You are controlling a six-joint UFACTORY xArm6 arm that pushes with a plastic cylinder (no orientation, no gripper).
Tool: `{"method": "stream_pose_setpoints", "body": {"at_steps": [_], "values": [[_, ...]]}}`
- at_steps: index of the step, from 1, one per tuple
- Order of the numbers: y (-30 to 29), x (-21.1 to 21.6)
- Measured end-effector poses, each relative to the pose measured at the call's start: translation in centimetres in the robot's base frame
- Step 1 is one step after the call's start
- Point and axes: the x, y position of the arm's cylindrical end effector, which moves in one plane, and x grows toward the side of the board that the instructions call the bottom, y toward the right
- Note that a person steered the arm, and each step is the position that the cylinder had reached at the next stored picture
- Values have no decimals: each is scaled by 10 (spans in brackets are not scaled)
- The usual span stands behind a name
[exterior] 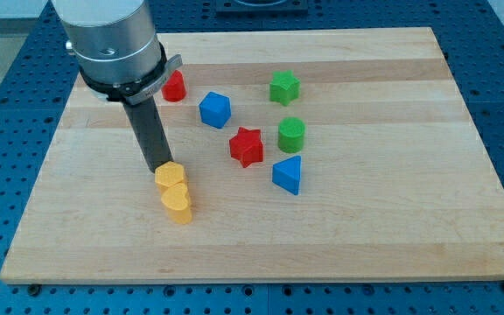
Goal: Slightly touch the bottom left side of the yellow hexagon
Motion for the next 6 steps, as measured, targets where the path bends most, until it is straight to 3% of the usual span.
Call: {"method": "stream_pose_setpoints", "body": {"at_steps": [3,6], "values": [[-12,83],[-29,75]]}}
